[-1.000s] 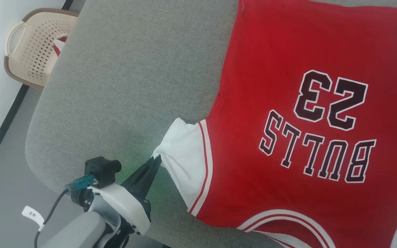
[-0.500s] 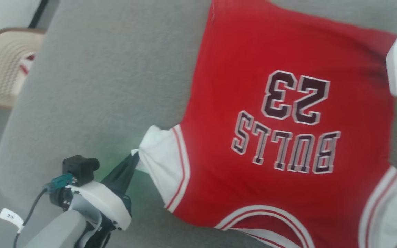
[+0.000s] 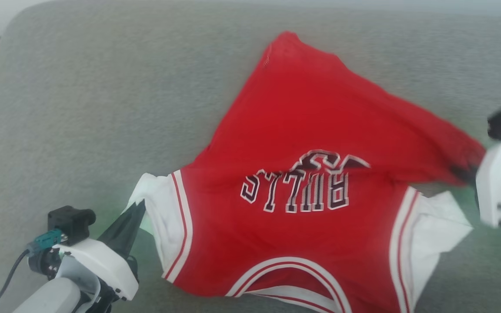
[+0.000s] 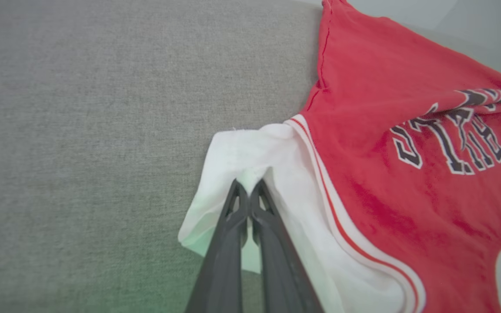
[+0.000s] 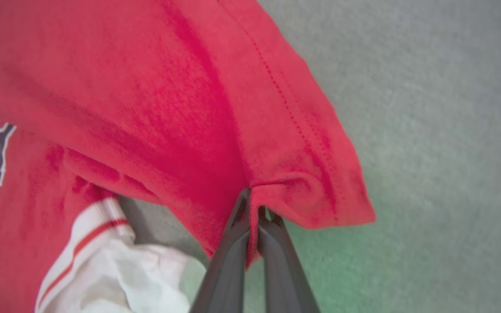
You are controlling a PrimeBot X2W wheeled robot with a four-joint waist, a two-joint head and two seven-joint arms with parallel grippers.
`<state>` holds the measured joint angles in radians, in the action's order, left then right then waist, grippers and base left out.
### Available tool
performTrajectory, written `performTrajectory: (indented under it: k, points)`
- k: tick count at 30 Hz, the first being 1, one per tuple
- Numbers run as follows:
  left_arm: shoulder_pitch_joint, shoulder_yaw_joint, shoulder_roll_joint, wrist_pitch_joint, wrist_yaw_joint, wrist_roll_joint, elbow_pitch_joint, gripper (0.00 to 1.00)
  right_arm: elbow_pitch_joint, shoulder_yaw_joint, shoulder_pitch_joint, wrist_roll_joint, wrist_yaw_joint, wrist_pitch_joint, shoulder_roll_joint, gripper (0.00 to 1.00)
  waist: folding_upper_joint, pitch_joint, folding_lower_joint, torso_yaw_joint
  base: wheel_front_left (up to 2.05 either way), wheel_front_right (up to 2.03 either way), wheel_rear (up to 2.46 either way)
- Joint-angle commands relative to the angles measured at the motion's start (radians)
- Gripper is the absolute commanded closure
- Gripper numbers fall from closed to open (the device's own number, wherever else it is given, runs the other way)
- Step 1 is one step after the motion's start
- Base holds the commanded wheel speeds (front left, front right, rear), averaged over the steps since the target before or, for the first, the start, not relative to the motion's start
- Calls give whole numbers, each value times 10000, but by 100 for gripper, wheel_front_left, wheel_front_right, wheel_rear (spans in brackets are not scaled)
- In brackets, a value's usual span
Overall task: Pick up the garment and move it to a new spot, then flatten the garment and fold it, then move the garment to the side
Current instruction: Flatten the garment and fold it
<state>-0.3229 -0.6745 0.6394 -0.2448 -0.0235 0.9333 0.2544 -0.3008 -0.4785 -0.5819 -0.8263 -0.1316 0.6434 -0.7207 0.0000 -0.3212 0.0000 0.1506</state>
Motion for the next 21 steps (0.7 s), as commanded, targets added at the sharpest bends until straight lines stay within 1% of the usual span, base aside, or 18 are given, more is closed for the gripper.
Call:
performTrajectory:
  k: [1,5,8,9,11,12,15,16,17,18,19,21]
  points:
    - [170,57,94,26,-88,95,-122,100,293,350,768,12,19,-186,19,100,0,196,0,-389,0,0,0]
    - [297,104,273,98,-205,124,-337,100,897,1271,2575,263,19,-452,404,100,0,252,0,-635,0,0,0]
    - [363,114,341,119,-265,165,-442,100,1141,1868,3814,554,16,-541,1022,100,0,271,0,-740,0,0,0]
    - [363,114,341,119,-265,165,-442,100,1141,1868,3814,554,16,-541,1022,100,0,271,0,-740,0,0,0]
    - [367,118,354,136,-276,201,-497,100,1148,2172,4446,789,13,-547,1484,100,0,280,0,-789,0,0,0]
    - [416,109,371,155,-287,226,-508,100,993,2365,4923,1052,13,-487,1954,100,0,303,0,-830,0,0,0]
    - [470,114,390,173,-281,271,-497,100,602,2626,5214,1484,13,-454,2507,100,0,332,0,-888,0,0,0]
    - [474,109,404,190,-276,275,-487,100,512,2653,5236,1656,20,-414,2618,70,0,342,0,-902,0,0,0]
    - [479,107,416,196,-267,288,-477,100,476,2680,5219,1764,20,-418,2729,59,0,352,0,-912,0,0,0]
    - [488,113,422,195,-256,310,-465,100,499,2733,5193,1811,20,-433,2829,31,0,366,0,-926,0,0,0]
    - [504,121,429,193,-249,321,-455,100,578,2795,5174,1846,20,-376,2888,0,0,380,0,-941,0,0,0]
    - [523,142,448,177,-254,332,-445,100,875,2998,5144,1939,20,-319,2895,0,0,414,0,-962,0,0,0]
